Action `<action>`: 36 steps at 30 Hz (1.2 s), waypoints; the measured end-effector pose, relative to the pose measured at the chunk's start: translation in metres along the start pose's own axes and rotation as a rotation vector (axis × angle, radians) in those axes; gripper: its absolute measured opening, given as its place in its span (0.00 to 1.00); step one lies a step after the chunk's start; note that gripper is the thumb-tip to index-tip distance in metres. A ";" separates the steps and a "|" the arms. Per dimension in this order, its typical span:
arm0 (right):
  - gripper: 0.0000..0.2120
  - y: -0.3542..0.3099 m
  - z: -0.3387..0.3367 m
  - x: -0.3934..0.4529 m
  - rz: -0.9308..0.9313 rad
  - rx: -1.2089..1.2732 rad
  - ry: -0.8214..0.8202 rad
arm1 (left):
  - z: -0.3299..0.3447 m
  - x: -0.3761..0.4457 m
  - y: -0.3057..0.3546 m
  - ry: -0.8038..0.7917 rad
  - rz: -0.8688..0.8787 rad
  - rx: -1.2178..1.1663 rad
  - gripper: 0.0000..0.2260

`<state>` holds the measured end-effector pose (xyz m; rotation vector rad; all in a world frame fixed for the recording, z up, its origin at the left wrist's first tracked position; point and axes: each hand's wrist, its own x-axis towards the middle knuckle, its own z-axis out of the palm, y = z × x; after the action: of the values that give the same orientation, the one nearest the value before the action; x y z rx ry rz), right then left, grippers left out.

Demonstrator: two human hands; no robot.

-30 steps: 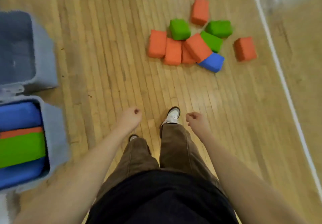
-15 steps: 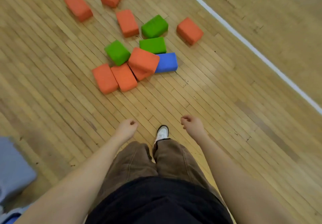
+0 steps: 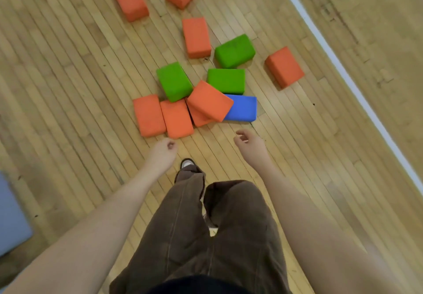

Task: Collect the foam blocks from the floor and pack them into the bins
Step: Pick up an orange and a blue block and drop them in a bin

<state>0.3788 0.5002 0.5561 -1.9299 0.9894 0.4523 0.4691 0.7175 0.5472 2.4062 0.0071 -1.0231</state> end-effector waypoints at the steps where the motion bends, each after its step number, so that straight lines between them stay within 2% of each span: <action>1: 0.17 -0.007 0.002 0.021 -0.013 -0.007 -0.001 | -0.001 0.021 0.007 -0.002 0.026 0.021 0.16; 6: 0.18 -0.013 0.024 0.142 -0.085 -0.099 -0.047 | 0.020 0.132 0.036 0.052 0.142 0.236 0.18; 12: 0.19 0.039 0.081 0.305 -0.100 -0.087 -0.044 | 0.103 0.289 0.040 0.103 0.284 0.325 0.19; 18: 0.27 0.108 0.132 0.439 -0.158 -0.240 0.056 | 0.179 0.423 0.017 0.162 0.351 0.376 0.20; 21: 0.36 0.137 0.153 0.486 -0.156 -0.340 0.093 | 0.212 0.474 0.012 0.174 0.425 0.394 0.22; 24: 0.44 0.159 0.176 0.508 -0.092 -0.402 0.106 | 0.237 0.508 0.007 0.132 0.491 0.509 0.25; 28: 0.42 0.171 0.184 0.510 -0.101 -0.305 0.116 | 0.246 0.527 0.000 0.081 0.565 0.702 0.31; 30: 0.40 0.169 0.182 0.506 -0.140 -0.241 0.126 | 0.245 0.528 0.000 0.109 0.613 0.737 0.33; 36: 0.38 0.169 0.186 0.473 -0.349 -0.315 0.280 | 0.226 0.502 -0.012 0.260 0.746 0.683 0.38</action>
<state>0.5497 0.3916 0.0600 -2.4444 0.7582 0.1425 0.6736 0.5265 0.0728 2.7160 -1.2193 -0.3772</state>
